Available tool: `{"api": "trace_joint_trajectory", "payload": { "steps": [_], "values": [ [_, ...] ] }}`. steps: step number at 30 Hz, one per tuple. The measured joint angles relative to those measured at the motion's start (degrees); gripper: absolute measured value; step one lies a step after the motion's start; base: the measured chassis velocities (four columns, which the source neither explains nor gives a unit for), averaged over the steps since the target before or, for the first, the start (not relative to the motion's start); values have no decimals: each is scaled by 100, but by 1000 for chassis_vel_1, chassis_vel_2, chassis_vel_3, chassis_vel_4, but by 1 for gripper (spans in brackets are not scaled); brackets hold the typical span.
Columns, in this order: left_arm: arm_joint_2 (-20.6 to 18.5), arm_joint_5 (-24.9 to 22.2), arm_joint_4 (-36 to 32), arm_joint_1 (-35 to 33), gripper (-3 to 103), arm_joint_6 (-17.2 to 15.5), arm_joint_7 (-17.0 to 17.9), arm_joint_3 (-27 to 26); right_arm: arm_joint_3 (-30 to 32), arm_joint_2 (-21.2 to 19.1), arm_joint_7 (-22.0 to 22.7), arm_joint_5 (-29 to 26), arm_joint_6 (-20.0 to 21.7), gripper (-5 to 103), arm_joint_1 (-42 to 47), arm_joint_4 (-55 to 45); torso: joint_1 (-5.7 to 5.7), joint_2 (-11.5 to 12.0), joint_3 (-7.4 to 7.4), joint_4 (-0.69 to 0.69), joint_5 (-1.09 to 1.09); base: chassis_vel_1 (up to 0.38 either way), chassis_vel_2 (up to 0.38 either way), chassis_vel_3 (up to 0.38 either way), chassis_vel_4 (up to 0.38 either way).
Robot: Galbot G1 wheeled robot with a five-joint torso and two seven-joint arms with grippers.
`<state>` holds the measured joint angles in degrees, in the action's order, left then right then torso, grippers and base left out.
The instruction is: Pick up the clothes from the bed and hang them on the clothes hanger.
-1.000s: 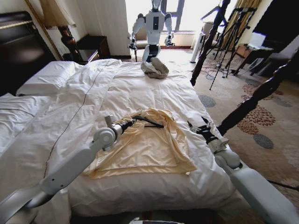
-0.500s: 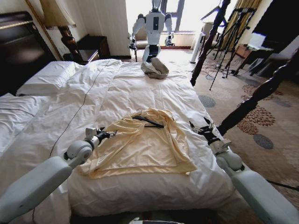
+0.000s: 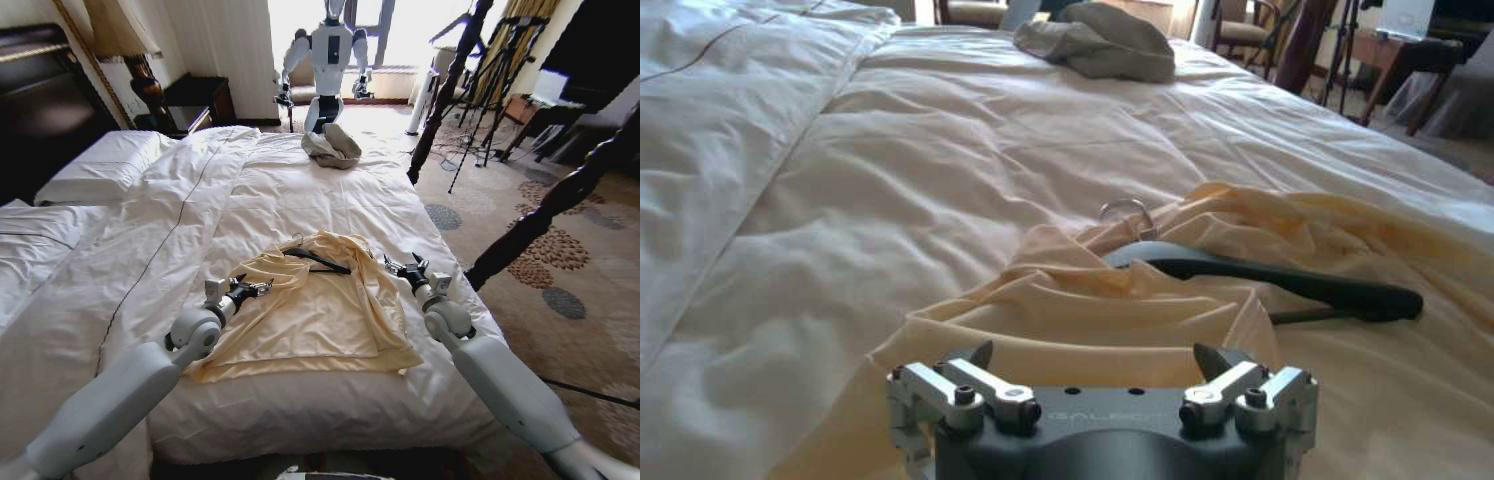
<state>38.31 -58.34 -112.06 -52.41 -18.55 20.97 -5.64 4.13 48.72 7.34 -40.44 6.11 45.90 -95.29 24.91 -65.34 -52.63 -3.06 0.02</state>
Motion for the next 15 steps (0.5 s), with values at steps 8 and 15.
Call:
{"api": "trace_joint_trajectory", "payload": {
  "steps": [8, 15],
  "values": [
    [136, -8, 35, 117, 100, 94, 34, 33, 319, -572, -417, 200, 338, 100, 996, -468, -1, 0, 1, -9, 0, 0, 0, 0, 0],
    [146, -22, -14, 112, 100, 97, 37, 77, 201, -257, 195, 480, 429, 100, 673, -49, -1, 0, 0, -3, 1, 0, 0, 0, 0]
  ]
}}
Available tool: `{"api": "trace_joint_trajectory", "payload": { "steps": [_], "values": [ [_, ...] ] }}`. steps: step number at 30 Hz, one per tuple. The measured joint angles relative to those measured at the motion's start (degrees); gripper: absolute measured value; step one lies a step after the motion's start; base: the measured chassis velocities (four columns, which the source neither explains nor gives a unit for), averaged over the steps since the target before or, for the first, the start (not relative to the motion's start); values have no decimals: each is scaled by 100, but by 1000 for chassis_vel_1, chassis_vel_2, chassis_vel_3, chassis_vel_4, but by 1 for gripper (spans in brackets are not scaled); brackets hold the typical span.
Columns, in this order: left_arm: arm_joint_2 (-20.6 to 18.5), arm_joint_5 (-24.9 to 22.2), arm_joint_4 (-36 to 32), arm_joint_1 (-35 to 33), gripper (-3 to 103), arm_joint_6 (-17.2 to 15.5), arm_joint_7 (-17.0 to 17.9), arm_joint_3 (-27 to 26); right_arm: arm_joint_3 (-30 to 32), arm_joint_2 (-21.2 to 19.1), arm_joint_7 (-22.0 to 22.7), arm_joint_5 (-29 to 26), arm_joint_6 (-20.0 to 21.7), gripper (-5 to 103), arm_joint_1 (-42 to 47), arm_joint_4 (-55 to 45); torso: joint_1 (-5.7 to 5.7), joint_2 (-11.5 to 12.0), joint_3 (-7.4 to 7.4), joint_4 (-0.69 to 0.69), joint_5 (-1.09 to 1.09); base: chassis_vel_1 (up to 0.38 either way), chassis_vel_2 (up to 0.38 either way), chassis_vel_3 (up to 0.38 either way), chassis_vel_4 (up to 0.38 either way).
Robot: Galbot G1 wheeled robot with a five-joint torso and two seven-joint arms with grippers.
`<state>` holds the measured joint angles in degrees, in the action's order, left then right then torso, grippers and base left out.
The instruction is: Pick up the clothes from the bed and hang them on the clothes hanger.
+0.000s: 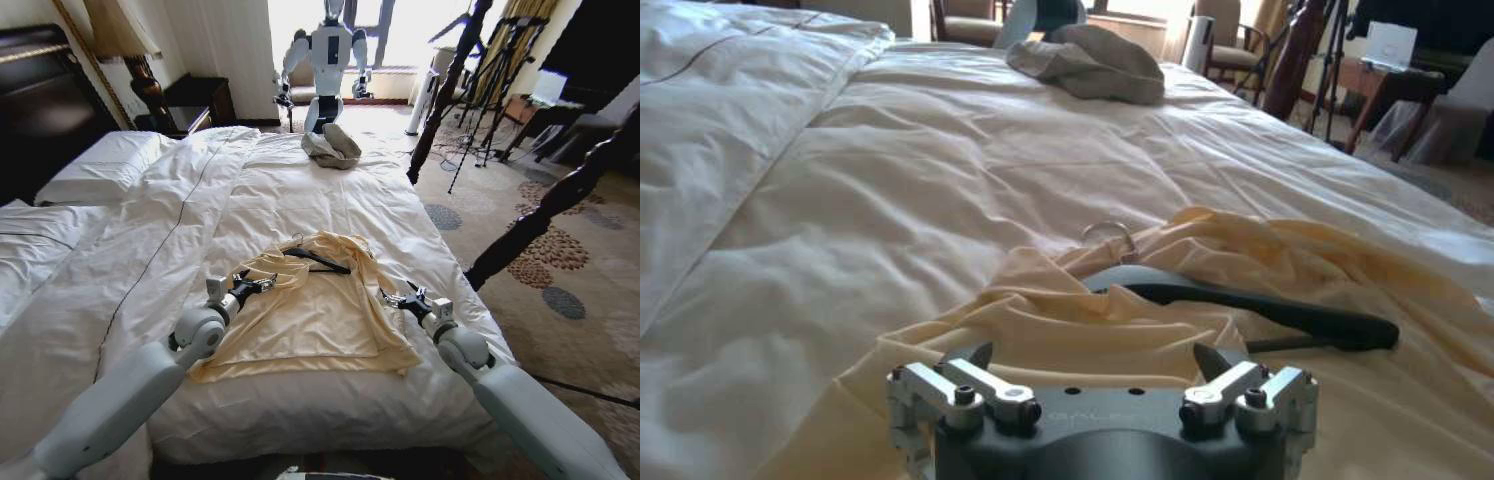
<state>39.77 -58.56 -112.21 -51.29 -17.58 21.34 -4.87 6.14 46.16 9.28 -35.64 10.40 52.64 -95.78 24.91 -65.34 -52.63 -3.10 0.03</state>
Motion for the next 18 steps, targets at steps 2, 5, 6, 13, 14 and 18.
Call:
{"api": "trace_joint_trajectory", "payload": {
  "steps": [2, 5, 6, 13, 14, 18],
  "values": [
    [-3, -2, 0, -8, 100, 6, 0, 0, -27, 48, 70, 21, 8, 100, -57, 58, 0, 0, 0, -1, 0, 0, 0, 0, 0],
    [4, -9, 0, -26, 100, 12, 0, -2, -120, 173, 122, 125, 3, 100, -190, 214, 0, 0, 0, -2, 1, 0, 0, 0, 0],
    [8, -15, -4, -30, 100, 13, 1, -2, -154, 231, 123, 172, -28, 100, -241, 284, 0, 0, 0, -2, 1, 0, 0, 0, 0],
    [19, -36, -19, -18, 100, 13, 8, 20, -433, 501, -41, 588, -301, 82, -649, 719, 0, 0, 0, -1, 1, 0, 0, 0, 0],
    [19, -39, -19, -14, 100, 13, 9, 20, -475, 532, -51, 607, -301, 82, -708, 761, 0, 0, 0, -1, 0, 0, 0, 0, 0],
    [12, -44, -20, -13, 100, 13, 12, 20, -578, 604, -83, 641, -254, 71, -852, 879, 1, 0, 0, -1, 0, 0, 0, 0, 0]
  ]
}}
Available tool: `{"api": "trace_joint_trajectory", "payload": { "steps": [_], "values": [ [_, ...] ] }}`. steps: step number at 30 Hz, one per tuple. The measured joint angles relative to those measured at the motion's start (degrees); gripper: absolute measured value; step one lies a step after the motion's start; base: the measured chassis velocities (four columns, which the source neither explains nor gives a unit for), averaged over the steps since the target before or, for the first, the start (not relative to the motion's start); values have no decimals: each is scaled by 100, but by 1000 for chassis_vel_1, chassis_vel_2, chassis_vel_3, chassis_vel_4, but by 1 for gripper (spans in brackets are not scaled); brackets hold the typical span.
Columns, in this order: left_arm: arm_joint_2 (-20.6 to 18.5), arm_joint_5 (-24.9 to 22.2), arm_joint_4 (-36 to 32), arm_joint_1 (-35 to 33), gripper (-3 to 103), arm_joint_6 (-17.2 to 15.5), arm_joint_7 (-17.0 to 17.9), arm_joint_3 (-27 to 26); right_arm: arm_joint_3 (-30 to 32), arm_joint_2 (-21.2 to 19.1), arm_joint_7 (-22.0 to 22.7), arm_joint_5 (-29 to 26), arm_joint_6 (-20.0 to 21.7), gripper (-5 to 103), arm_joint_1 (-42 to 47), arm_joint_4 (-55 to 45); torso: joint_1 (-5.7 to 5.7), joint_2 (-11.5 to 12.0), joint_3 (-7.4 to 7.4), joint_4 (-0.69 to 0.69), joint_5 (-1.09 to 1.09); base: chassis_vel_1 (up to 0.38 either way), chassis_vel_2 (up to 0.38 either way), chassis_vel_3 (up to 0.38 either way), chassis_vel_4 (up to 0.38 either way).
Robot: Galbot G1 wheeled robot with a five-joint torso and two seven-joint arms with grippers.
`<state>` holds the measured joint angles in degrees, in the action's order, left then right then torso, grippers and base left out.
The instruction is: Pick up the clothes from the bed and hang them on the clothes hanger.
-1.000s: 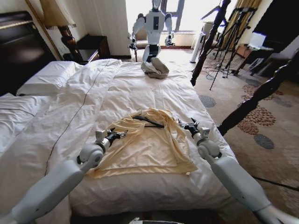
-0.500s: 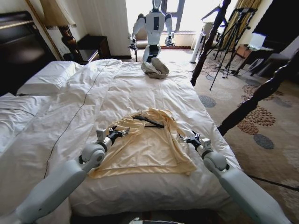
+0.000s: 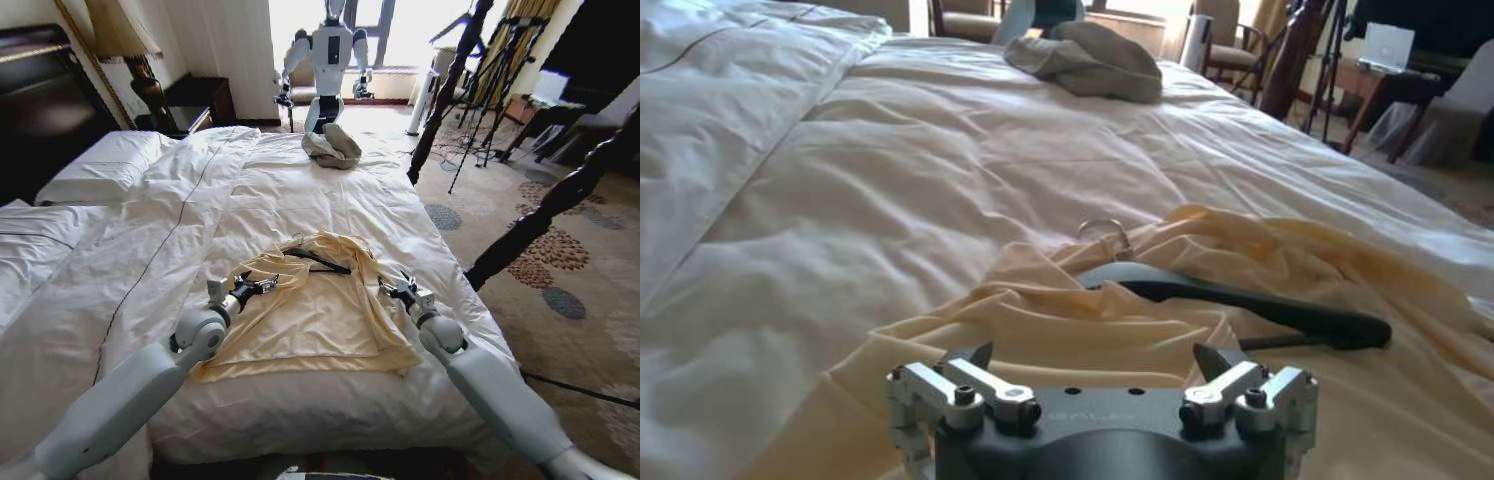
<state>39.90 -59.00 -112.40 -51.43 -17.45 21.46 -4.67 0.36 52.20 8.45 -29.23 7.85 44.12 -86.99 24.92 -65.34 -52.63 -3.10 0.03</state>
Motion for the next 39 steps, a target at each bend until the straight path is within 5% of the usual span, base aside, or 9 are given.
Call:
{"api": "trace_joint_trajectory", "payload": {
  "steps": [19, 28, 39],
  "values": [
    [19, -1, 0, -33, 100, 30, 17, -34, -51, -87, -56, -1, 79, -2, 53, -120, 0, 0, 0, -1, 0, 0, 0, 0, 0],
    [19, 9, -23, -97, 100, 53, 25, -93, 117, -473, 270, -545, 298, -2, 339, -886, -1, -2, 1, -1, 2, 0, 0, 0, 0],
    [69, 17, -85, -123, 100, 62, 36, -105, 163, -895, 1080, -2444, 857, 0, 465, -2531, -1, -2, 1, -1, 0, 0, 0, 0, 0]
  ]
}}
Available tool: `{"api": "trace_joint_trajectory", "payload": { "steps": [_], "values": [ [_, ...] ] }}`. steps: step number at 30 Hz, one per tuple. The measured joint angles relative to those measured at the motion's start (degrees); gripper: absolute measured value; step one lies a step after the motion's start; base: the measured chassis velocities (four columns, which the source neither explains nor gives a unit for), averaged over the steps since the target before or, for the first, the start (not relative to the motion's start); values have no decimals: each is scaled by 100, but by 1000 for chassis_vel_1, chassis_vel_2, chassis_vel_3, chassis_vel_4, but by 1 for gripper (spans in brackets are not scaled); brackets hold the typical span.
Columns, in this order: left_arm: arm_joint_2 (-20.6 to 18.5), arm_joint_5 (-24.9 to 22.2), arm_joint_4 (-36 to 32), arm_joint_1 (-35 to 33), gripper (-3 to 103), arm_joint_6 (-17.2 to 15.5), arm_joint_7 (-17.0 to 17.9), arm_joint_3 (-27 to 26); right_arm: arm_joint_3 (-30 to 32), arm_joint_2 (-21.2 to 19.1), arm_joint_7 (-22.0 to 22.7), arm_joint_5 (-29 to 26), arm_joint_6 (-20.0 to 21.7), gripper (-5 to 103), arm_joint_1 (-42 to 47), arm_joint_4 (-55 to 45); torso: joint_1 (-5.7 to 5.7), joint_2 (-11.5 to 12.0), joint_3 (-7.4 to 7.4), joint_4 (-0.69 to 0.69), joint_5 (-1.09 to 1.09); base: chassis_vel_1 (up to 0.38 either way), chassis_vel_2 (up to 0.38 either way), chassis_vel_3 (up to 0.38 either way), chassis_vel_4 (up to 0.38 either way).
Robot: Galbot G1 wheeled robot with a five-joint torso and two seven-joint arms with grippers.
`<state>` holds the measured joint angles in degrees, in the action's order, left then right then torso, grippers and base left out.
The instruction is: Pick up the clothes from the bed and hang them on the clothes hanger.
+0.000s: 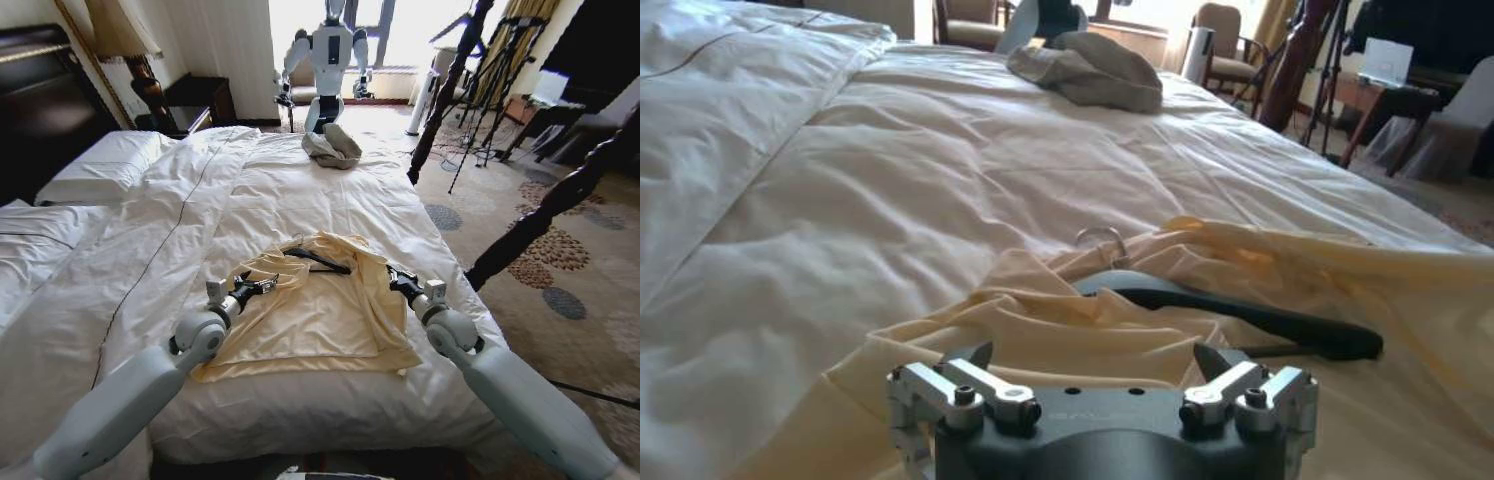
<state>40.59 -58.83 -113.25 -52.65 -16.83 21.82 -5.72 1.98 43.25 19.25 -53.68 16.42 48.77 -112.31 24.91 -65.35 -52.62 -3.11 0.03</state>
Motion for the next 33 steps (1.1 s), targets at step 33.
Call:
{"api": "trace_joint_trajectory", "payload": {
  "steps": [33],
  "values": [
    [-11, 6, 36, -49, 100, 23, 26, -50, -1590, 950, 523, -904, 225, 0, -235, -510, 0, 1, -1, 0, 0, 0, 0, 0, 0]
  ]
}}
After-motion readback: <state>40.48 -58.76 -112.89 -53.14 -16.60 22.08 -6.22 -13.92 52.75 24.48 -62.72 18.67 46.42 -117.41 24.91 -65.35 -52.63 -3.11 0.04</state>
